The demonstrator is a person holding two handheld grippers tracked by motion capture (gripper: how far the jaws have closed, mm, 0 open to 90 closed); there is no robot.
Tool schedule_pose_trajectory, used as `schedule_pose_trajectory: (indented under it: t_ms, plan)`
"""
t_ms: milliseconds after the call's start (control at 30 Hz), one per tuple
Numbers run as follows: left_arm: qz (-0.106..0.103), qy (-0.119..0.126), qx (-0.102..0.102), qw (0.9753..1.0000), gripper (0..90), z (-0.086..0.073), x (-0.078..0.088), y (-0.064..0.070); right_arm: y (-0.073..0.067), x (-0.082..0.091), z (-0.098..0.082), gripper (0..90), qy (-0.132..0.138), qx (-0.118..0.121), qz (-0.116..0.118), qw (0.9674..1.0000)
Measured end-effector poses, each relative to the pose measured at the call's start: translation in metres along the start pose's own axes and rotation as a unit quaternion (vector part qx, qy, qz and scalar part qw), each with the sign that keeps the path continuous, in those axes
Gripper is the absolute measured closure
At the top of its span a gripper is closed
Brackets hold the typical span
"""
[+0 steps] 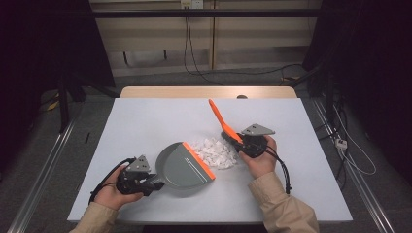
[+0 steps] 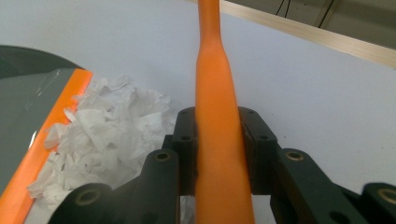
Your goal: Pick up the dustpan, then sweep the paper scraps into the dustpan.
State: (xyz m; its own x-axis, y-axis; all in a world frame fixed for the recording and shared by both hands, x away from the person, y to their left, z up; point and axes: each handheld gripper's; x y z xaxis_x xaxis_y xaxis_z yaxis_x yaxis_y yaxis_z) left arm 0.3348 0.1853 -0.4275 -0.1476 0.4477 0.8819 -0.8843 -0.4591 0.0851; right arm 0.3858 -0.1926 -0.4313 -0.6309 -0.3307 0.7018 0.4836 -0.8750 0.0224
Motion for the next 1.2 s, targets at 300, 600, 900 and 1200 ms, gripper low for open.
schedule_pose_trajectory:
  t_ms: [300, 600, 900, 1200]
  plan:
    - [0.0, -0.006, 0.003, 1.0, 62.7, 0.005, -0.005, 0.001, -0.002, 0.0, -0.002, 71.1, 0.004, -0.005, 0.002, 1.0]
    - [0.001, -0.001, 0.01, 0.9999, 62.8, 0.007, -0.006, 0.0, -0.009, -0.001, -0.001, 71.0, 0.006, -0.003, 0.003, 1.0]
    - [0.015, -0.01, 0.015, 0.9997, 62.8, 0.013, -0.013, -0.001, -0.03, -0.004, 0.001, 70.9, 0.009, 0.029, 0.009, 0.9995]
    - [0.013, -0.005, 0.027, 0.9995, 62.8, 0.02, -0.02, -0.004, -0.04, -0.006, 0.001, 70.8, 0.02, 0.022, 0.035, 0.999]
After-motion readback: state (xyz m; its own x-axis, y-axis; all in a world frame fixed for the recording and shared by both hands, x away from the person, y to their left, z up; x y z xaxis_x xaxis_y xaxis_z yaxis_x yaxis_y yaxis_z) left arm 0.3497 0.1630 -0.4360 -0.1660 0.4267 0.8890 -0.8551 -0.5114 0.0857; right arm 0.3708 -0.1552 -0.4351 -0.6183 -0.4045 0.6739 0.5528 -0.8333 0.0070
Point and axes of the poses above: each handheld gripper's, and its own axes: x roughly backward along the jaws, z roughly out of its top, y roughly to its right, and after that the axes turned 13 degrees about -y, right-handed
